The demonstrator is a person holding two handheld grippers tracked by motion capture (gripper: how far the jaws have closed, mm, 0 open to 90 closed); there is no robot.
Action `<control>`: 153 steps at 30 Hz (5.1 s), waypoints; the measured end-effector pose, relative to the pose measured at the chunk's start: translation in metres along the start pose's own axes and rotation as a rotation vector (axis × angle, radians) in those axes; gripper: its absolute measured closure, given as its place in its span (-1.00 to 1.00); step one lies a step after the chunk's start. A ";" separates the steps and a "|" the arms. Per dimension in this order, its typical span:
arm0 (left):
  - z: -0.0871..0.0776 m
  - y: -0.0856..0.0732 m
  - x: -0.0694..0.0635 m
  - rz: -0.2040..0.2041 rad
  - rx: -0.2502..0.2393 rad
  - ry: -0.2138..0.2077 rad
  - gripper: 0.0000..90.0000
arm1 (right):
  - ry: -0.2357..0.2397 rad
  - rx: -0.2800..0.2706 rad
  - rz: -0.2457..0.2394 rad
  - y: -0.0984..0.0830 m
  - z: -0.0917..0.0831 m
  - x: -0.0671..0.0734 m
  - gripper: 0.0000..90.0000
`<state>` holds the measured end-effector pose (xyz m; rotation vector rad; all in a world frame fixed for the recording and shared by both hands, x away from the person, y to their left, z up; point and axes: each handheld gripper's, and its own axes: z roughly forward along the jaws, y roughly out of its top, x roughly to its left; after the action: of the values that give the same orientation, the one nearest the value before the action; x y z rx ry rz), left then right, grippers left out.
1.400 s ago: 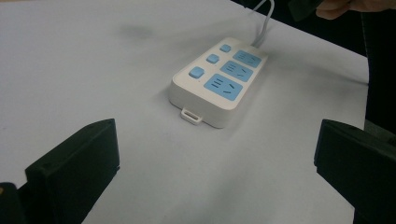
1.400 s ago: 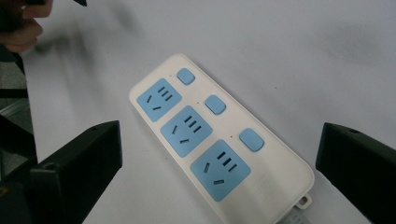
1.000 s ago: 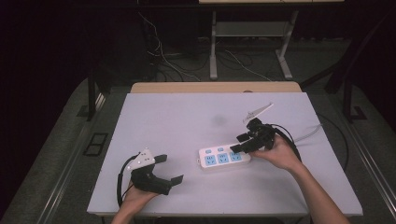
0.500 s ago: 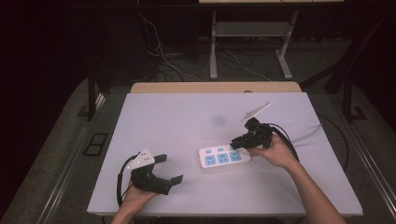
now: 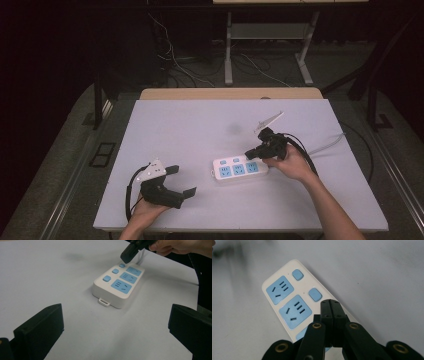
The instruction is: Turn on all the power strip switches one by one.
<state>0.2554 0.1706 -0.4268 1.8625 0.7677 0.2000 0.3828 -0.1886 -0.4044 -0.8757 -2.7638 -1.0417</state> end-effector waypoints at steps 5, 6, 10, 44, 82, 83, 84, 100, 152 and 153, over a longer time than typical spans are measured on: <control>0.001 0.000 0.000 0.000 0.002 -0.001 -1.00 | -0.006 0.010 -0.005 0.000 0.004 -0.002 0.99; 0.001 0.000 0.000 -0.002 0.003 -0.002 -1.00 | -0.009 0.015 -0.004 -0.001 0.005 -0.002 0.99; 0.001 0.000 0.000 -0.001 0.004 0.001 -1.00 | -0.021 0.013 0.000 -0.001 0.005 -0.004 0.99; 0.001 -0.001 0.000 0.003 0.011 0.001 -1.00 | -0.029 0.009 -0.047 -0.002 0.009 -0.004 1.00; 0.002 -0.001 0.001 -0.003 0.015 -0.001 -1.00 | 0.010 -0.034 0.009 -0.011 0.006 -0.010 1.00; 0.002 -0.001 0.002 -0.005 0.014 -0.001 -1.00 | 0.008 -0.033 0.005 -0.011 0.006 -0.010 1.00; 0.002 -0.001 0.002 -0.004 0.013 0.000 -1.00 | 0.007 -0.030 0.003 -0.011 0.006 -0.010 1.00; 0.002 -0.001 0.001 -0.004 0.015 -0.002 -1.00 | 0.000 -0.032 -0.029 0.000 -0.014 0.001 1.00; 0.000 -0.001 0.001 -0.004 0.009 -0.002 -1.00 | 0.036 0.052 -0.106 0.041 0.017 0.022 1.00; 0.001 -0.001 0.001 -0.004 0.009 -0.002 -1.00 | 0.037 0.055 -0.104 0.040 0.018 0.021 1.00</control>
<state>0.2563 0.1711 -0.4279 1.8694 0.7720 0.1922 0.3888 -0.1428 -0.3892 -0.7056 -2.8188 -0.9805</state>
